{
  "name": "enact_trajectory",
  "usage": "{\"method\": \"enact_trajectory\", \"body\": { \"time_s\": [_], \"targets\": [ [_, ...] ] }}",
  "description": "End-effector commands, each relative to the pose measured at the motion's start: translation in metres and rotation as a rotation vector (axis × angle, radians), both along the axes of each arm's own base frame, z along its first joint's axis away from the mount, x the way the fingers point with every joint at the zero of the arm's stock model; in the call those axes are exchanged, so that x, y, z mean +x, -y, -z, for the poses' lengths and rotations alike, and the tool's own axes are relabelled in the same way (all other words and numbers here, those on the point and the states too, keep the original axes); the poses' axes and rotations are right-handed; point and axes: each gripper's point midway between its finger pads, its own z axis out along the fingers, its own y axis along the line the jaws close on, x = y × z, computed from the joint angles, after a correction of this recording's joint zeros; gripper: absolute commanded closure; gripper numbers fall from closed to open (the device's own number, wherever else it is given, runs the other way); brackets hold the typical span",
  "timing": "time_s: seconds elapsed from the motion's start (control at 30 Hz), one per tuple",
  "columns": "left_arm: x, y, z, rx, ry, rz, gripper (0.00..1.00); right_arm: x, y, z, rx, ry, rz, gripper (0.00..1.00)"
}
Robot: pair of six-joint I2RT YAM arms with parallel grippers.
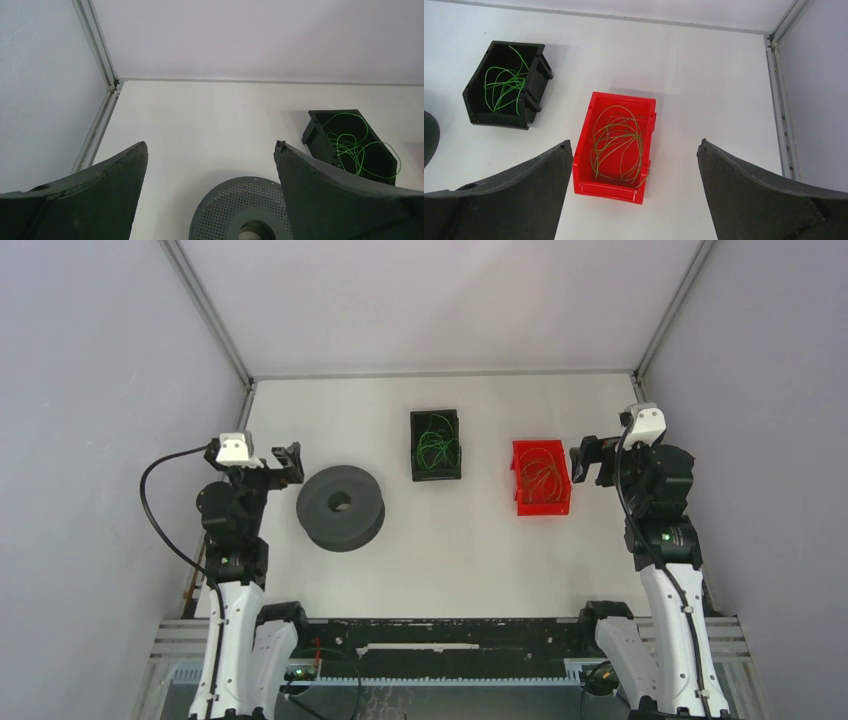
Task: Wrap the cables
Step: Move the cable reel to the center of the board.
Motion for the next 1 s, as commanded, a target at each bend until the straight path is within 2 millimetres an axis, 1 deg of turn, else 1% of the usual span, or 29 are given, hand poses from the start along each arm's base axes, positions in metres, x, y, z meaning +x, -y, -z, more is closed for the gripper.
{"method": "enact_trajectory", "body": {
  "time_s": [0.0,0.3,0.53,0.67,0.77,0.9,0.97],
  "targets": [
    [-0.002,0.001,-0.011,0.028,0.030,0.010,0.00,0.003,0.001,-0.014,-0.006,0.061,0.003,0.00],
    [-0.002,0.002,-0.010,0.028,0.027,0.017,0.00,0.003,0.001,-0.013,-0.007,0.057,0.000,0.00],
    [-0.003,0.003,-0.012,0.029,0.013,0.024,0.00,0.003,0.005,-0.017,-0.004,0.067,0.021,0.00],
    [-0.003,0.002,-0.011,0.032,-0.012,0.021,0.00,0.003,0.001,-0.030,0.003,0.072,0.011,0.00],
    [-0.001,0.008,-0.008,0.074,-0.046,0.061,0.00,0.005,-0.007,-0.037,-0.024,0.071,-0.027,0.00],
    [0.000,0.009,-0.001,0.104,-0.087,0.080,0.00,0.009,-0.011,-0.038,-0.115,0.055,-0.031,0.00],
    [0.000,0.012,0.006,0.126,-0.109,0.104,0.00,0.009,-0.015,-0.034,-0.141,0.041,-0.031,0.00]
  ]
}}
